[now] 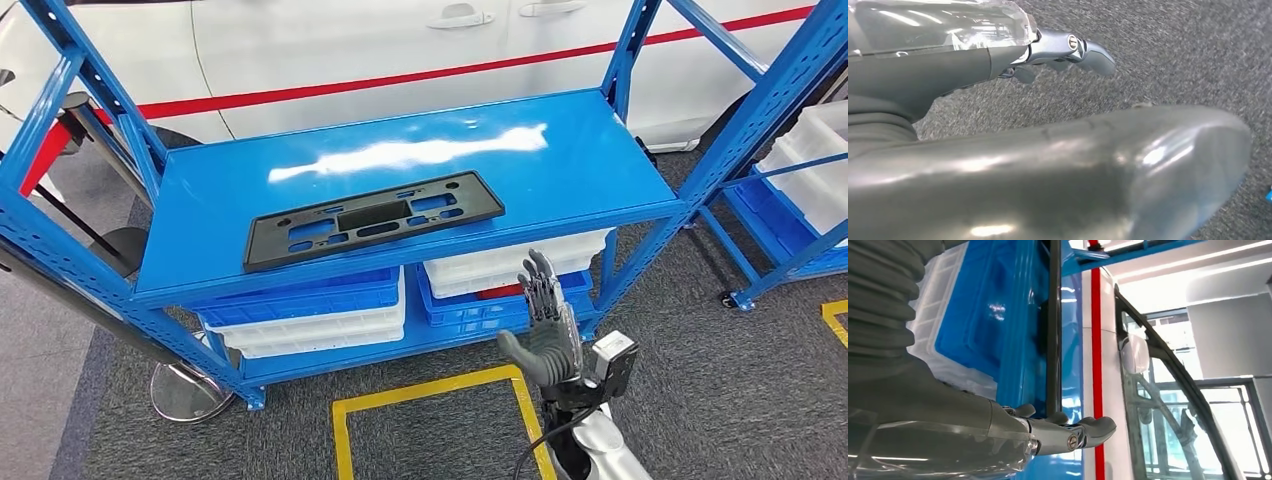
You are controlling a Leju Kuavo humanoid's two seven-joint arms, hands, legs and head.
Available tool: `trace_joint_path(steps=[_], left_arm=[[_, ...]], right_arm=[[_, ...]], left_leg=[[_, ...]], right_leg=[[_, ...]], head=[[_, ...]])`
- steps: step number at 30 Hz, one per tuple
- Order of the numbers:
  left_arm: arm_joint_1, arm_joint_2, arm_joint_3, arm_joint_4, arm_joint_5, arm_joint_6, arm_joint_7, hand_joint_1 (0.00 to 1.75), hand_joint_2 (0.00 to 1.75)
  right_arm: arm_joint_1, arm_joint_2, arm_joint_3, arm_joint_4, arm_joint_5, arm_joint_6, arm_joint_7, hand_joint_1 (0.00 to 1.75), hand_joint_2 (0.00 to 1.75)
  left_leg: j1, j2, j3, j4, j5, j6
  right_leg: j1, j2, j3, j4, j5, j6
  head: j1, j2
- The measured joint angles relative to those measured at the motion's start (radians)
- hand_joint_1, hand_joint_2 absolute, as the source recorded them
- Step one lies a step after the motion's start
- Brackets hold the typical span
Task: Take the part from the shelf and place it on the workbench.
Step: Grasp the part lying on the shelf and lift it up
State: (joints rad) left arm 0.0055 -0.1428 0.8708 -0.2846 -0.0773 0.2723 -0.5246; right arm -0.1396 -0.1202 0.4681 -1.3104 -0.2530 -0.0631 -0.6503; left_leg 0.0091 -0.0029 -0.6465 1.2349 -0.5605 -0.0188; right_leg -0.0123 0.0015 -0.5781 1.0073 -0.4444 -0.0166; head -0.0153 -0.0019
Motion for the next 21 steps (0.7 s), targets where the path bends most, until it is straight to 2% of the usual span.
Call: trace_joint_path(steps=[1, 2, 3, 4, 7, 8, 9, 10, 12, 13, 14, 15, 17, 18, 19, 21], left_arm=[[-0.001, 0.001, 0.001, 0.0, -0.008, -0.001, 0.001, 0.0, 0.0], [-0.002, 0.003, 0.003, 0.0, -0.016, -0.002, 0.002, 0.0, 0.0], [-0.004, 0.004, 0.006, 0.0, -0.023, -0.002, 0.003, 0.0, 0.0], [-0.006, 0.004, 0.009, 0.0, -0.031, -0.003, 0.005, 0.0, 0.0], [-0.007, 0.005, 0.017, 0.0, -0.056, -0.007, 0.009, 0.0, 0.0], [-0.007, 0.006, 0.019, 0.0, -0.065, -0.01, 0.01, 0.0, 0.0], [-0.008, 0.006, 0.02, 0.0, -0.074, -0.012, 0.011, 0.0, 0.0], [-0.009, 0.007, 0.022, 0.0, -0.084, -0.015, 0.012, 0.0, 0.0], [-0.011, 0.008, 0.025, 0.0, -0.102, -0.018, 0.014, 0.0, 0.0], [-0.011, 0.008, 0.026, 0.0, -0.112, -0.019, 0.016, 0.0, 0.0], [-0.011, 0.008, 0.028, 0.0, -0.122, -0.02, 0.018, 0.0, 0.0], [-0.012, 0.008, 0.03, 0.0, -0.133, -0.022, 0.019, 0.0, 0.0], [-0.013, 0.008, 0.037, 0.0, -0.154, -0.027, 0.022, 0.0, 0.0], [-0.014, 0.008, 0.04, 0.0, -0.165, -0.03, 0.023, 0.0, 0.0], [-0.016, 0.009, 0.042, 0.0, -0.176, -0.032, 0.024, 0.0, 0.0], [-0.018, 0.01, 0.047, 0.0, -0.199, -0.036, 0.028, 0.0, 0.0]], right_arm=[[0.008, 0.004, -0.003, -0.017, 0.031, -0.011, 0.005, 0.0, 1.75], [0.016, 0.009, -0.007, -0.035, 0.063, -0.023, 0.009, 0.0, 1.75], [0.023, 0.013, -0.01, -0.052, 0.094, -0.033, 0.013, 0.0, 1.75], [0.032, 0.017, -0.014, -0.07, 0.126, -0.045, 0.017, 0.0, 1.75], [0.058, 0.03, -0.028, -0.12, 0.226, -0.079, 0.021, 0.0, 1.75], [0.066, 0.033, -0.035, -0.136, 0.258, -0.091, 0.021, 0.0, 1.75], [0.072, 0.035, -0.042, -0.152, 0.29, -0.102, 0.02, 0.0, 1.75], [0.077, 0.036, -0.049, -0.166, 0.322, -0.114, 0.02, 0.0, 1.75], [0.09, 0.039, -0.06, -0.189, 0.39, -0.138, 0.019, 0.0, 1.75], [0.098, 0.039, -0.065, -0.198, 0.424, -0.149, 0.018, 0.0, 1.75], [0.105, 0.04, -0.071, -0.208, 0.459, -0.162, 0.018, 0.0, 1.75], [0.111, 0.04, -0.076, -0.218, 0.493, -0.174, 0.017, 0.0, 1.75], [0.117, 0.041, -0.087, -0.238, 0.561, -0.197, 0.013, 0.0, 1.75], [0.12, 0.041, -0.093, -0.249, 0.597, -0.21, 0.011, 0.0, 1.75], [0.123, 0.042, -0.098, -0.26, 0.632, -0.222, 0.01, 0.0, 1.75], [0.134, 0.044, -0.107, -0.28, 0.703, -0.247, 0.006, 0.0, 1.75]], left_leg=[[0.001, 0.0, 0.034, -0.072, 0.039, 0.002], [0.0, 0.0, 0.067, -0.142, 0.066, 0.005], [-0.001, -0.001, 0.09, -0.191, 0.082, 0.009], [-0.002, -0.001, 0.1, -0.216, 0.086, 0.013], [-0.003, -0.001, 0.102, -0.227, 0.09, 0.031], [-0.002, 0.0, 0.102, -0.232, 0.094, 0.038], [0.0, 0.001, 0.102, -0.236, 0.098, 0.045], [0.0, 0.002, 0.102, -0.237, 0.101, 0.049], [-0.001, 0.003, 0.099, -0.238, 0.102, 0.052], [-0.002, 0.003, 0.098, -0.237, 0.102, 0.052], [-0.003, 0.003, 0.099, -0.237, 0.102, 0.052], [-0.003, 0.003, 0.1, -0.237, 0.102, 0.051], [-0.005, 0.002, 0.102, -0.236, 0.1, 0.048], [-0.007, 0.002, 0.102, -0.234, 0.099, 0.045], [-0.009, 0.002, 0.102, -0.233, 0.098, 0.041], [-0.01, 0.002, 0.1, -0.233, 0.097, 0.03]], right_leg=[[0.0, 0.001, 0.0, 0.002, -0.001, 0.002], [0.002, 0.003, 0.0, 0.006, -0.003, 0.006], [0.003, 0.004, -0.002, 0.009, -0.005, 0.01], [0.005, 0.004, -0.003, 0.011, -0.005, 0.015], [0.004, 0.004, -0.005, 0.012, -0.005, 0.033], [0.002, 0.004, -0.011, 0.026, -0.016, 0.039], [0.001, 0.004, -0.024, 0.057, -0.039, 0.043], [-0.001, 0.003, -0.048, 0.11, -0.072, 0.046], [-0.001, 0.003, -0.108, 0.241, -0.134, 0.052], [-0.002, 0.003, -0.127, 0.283, -0.144, 0.054], [-0.002, 0.003, -0.128, 0.287, -0.134, 0.053], [-0.001, 0.003, -0.109, 0.25, -0.106, 0.052], [0.001, 0.001, -0.036, 0.108, -0.041, 0.043], [0.003, 0.001, -0.008, 0.05, -0.022, 0.037], [0.005, 0.0, 0.007, 0.016, -0.014, 0.033], [0.008, 0.001, 0.008, 0.005, -0.014, 0.024]], head=[[0.0, 0.0], [0.0, 0.0], [0.0, 0.0], [0.001, 0.0], [0.002, 0.0], [0.002, 0.0], [0.002, 0.0], [0.003, 0.0], [0.003, 0.0], [0.003, 0.0], [0.003, 0.0], [0.003, 0.0], [0.003, 0.0], [0.003, 0.0], [0.002, 0.0], [0.002, 0.0]])
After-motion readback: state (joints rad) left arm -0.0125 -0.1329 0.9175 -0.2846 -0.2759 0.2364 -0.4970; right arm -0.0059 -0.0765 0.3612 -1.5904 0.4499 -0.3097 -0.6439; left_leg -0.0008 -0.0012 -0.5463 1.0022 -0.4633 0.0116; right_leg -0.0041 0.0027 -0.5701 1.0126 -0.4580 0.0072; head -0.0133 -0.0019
